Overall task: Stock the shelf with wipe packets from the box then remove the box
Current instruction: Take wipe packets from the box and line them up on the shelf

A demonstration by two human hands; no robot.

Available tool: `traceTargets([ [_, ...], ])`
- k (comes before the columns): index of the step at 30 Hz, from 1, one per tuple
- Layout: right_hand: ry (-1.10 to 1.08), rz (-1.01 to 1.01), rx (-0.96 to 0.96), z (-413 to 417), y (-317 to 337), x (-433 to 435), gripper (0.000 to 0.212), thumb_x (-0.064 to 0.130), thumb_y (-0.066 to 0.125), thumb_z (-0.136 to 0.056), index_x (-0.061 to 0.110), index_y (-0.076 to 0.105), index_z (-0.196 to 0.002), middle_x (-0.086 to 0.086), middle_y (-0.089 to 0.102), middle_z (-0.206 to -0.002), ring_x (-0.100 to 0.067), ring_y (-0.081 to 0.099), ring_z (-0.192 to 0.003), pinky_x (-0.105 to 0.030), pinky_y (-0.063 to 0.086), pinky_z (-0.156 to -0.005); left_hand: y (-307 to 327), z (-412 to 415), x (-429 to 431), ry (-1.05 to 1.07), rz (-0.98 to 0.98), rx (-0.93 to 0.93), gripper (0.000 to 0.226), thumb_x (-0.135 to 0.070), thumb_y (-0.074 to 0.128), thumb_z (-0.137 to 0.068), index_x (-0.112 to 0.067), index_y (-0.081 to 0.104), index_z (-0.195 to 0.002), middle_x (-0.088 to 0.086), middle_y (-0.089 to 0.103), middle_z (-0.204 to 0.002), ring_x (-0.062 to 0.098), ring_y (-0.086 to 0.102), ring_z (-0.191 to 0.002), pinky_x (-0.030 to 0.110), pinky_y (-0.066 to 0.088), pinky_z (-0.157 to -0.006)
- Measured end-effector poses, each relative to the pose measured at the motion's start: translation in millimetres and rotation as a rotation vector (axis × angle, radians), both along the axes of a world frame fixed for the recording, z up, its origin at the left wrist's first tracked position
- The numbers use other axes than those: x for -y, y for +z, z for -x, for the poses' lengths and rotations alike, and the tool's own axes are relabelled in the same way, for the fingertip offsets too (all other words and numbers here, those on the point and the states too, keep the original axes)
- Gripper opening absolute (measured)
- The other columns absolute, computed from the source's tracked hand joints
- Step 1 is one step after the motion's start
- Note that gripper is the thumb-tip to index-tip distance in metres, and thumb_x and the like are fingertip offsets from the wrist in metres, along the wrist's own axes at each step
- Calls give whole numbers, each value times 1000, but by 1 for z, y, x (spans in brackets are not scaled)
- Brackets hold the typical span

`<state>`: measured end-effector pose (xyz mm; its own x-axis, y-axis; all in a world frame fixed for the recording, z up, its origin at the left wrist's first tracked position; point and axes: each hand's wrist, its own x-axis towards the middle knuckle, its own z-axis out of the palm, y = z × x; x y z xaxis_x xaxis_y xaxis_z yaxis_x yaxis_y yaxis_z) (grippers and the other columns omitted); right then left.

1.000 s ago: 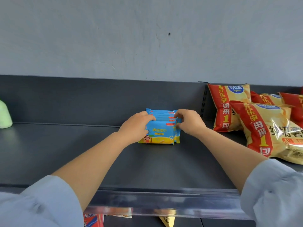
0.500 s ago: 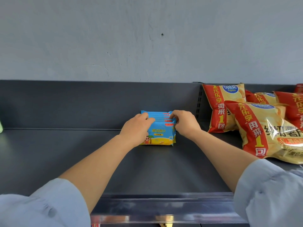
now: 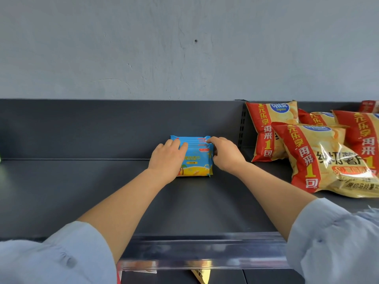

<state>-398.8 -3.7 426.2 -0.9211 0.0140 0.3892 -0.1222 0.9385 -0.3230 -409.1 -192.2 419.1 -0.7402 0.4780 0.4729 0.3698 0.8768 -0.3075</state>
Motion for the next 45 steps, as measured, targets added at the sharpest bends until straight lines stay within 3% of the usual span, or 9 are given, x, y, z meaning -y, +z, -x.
traceTargets([
  [7,-34,-62,63,-20,0,-3,61,4,57,-85,16,36,-141,-8,48,-129,-28,53,-115,-42,52,-89,-8,-8,-4,49,-15,25,76,-20,67,-85,-11,23,-146,8,37,-141,23,34,-131,33,38,-100],
  [13,-43,-135,93,-41,-5,-5,57,15,61,-87,18,39,-139,-7,48,-130,-26,52,-114,-38,51,-87,-10,-31,-2,80,-53,33,60,-23,66,-86,-13,34,-136,5,43,-133,21,39,-124,31,41,-93],
  [20,-33,-204,96,-79,-6,-1,57,22,62,-87,17,40,-140,-7,48,-134,-26,45,-123,-39,48,-94,-6,-73,9,122,-61,68,43,-22,65,-87,-16,45,-124,2,51,-125,20,47,-113,31,42,-78],
  [24,-43,-225,84,-110,-5,6,49,24,61,-88,15,46,-134,-8,50,-131,-27,46,-121,-39,47,-92,-3,-102,17,110,-56,65,51,-21,62,-90,-15,40,-135,3,50,-128,21,47,-114,32,44,-80],
  [29,-64,-245,91,-162,-4,17,49,25,60,-90,15,44,-136,-10,47,-133,-28,43,-124,-40,45,-94,-3,-151,30,88,-76,61,47,-22,64,-88,-15,42,-129,2,53,-120,21,48,-111,32,44,-78],
  [34,-103,-280,91,-224,-6,23,48,21,57,-91,15,44,-136,-9,47,-133,-29,41,-125,-42,46,-93,-6,-206,38,40,-105,50,52,-23,65,-88,-16,42,-134,3,53,-126,21,49,-114,33,45,-79],
  [38,-139,-282,110,-271,-17,21,42,16,54,-90,15,46,-131,-8,48,-128,-28,41,-123,-42,47,-91,-14,-250,36,11,-111,69,38,-21,66,-87,-17,47,-120,1,54,-119,21,49,-111,31,39,-72],
  [45,-152,-298,188,-344,-46,-1,45,20,54,-88,16,46,-132,-9,47,-130,-28,41,-124,-40,47,-89,-43,-314,15,-15,-112,143,35,-18,63,-88,-17,47,-120,2,55,-116,22,50,-111,33,44,-77],
])
